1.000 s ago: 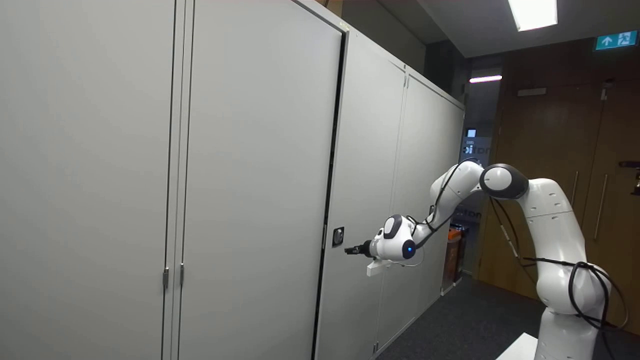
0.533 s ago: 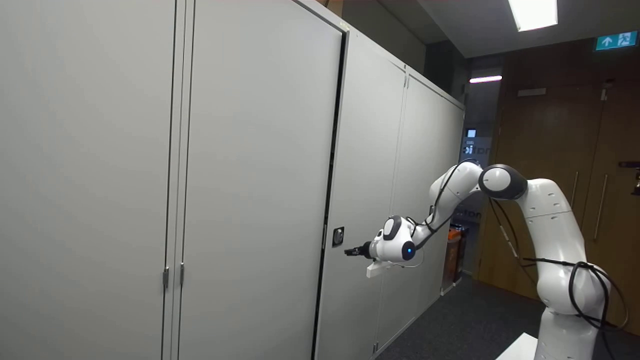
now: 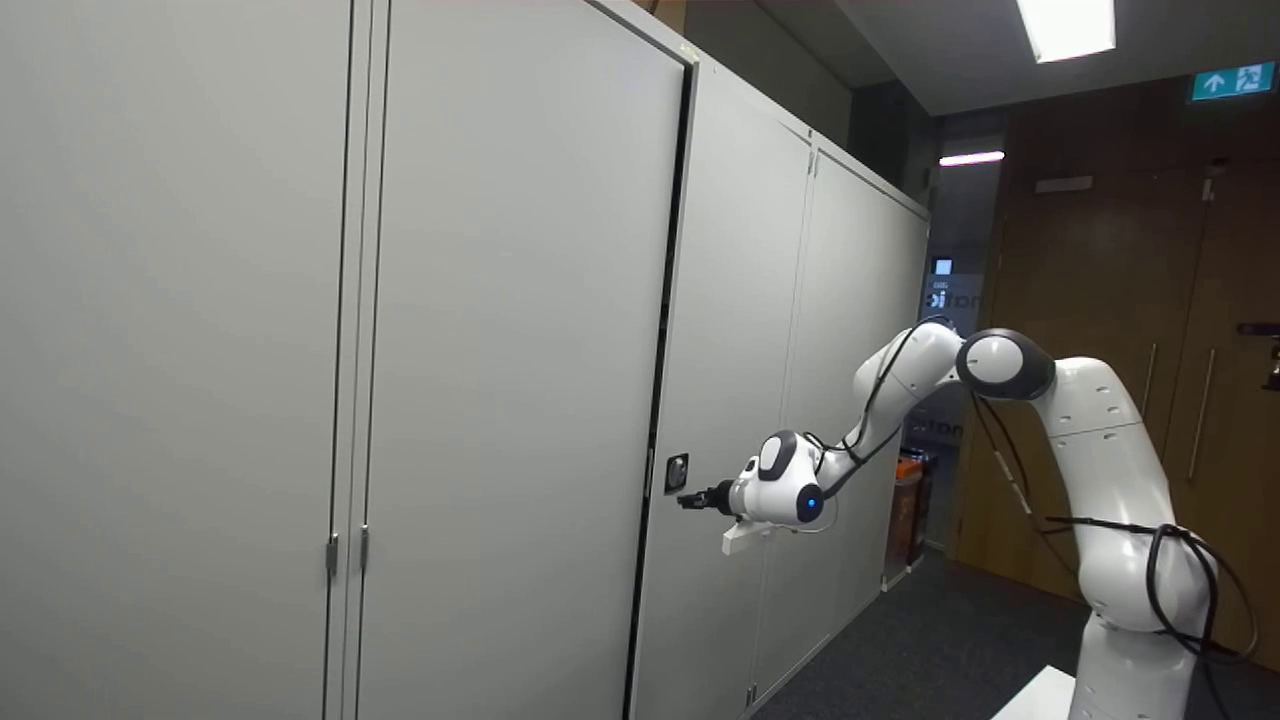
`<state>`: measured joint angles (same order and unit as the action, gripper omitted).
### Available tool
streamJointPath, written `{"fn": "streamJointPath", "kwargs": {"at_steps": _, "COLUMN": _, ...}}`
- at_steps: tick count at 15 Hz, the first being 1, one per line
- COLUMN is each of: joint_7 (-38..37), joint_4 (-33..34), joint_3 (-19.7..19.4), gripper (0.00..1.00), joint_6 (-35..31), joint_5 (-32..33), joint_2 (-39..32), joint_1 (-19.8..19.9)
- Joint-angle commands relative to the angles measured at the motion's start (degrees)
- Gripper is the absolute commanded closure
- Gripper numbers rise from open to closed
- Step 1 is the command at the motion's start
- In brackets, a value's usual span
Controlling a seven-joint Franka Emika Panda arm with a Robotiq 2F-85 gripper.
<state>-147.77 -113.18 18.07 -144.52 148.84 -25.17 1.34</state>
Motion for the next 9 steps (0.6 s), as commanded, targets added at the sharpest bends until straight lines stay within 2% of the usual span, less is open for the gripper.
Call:
{"fn": "streamJointPath", "kwargs": {"at_steps": 1, "joint_7": -0.43, "joint_4": 1.85, "joint_3": -0.8, "gripper": 0.0, "joint_6": 0.95, "joint_5": -0.24, "joint_2": -0.27, "joint_1": -1.59}}
{"fn": "streamJointPath", "kwargs": {"at_steps": 9, "joint_7": -0.42, "joint_4": 3.88, "joint_3": -0.49, "gripper": 0.0, "joint_6": 0.17, "joint_5": -0.26, "joint_2": 0.0, "joint_1": -2.89}}
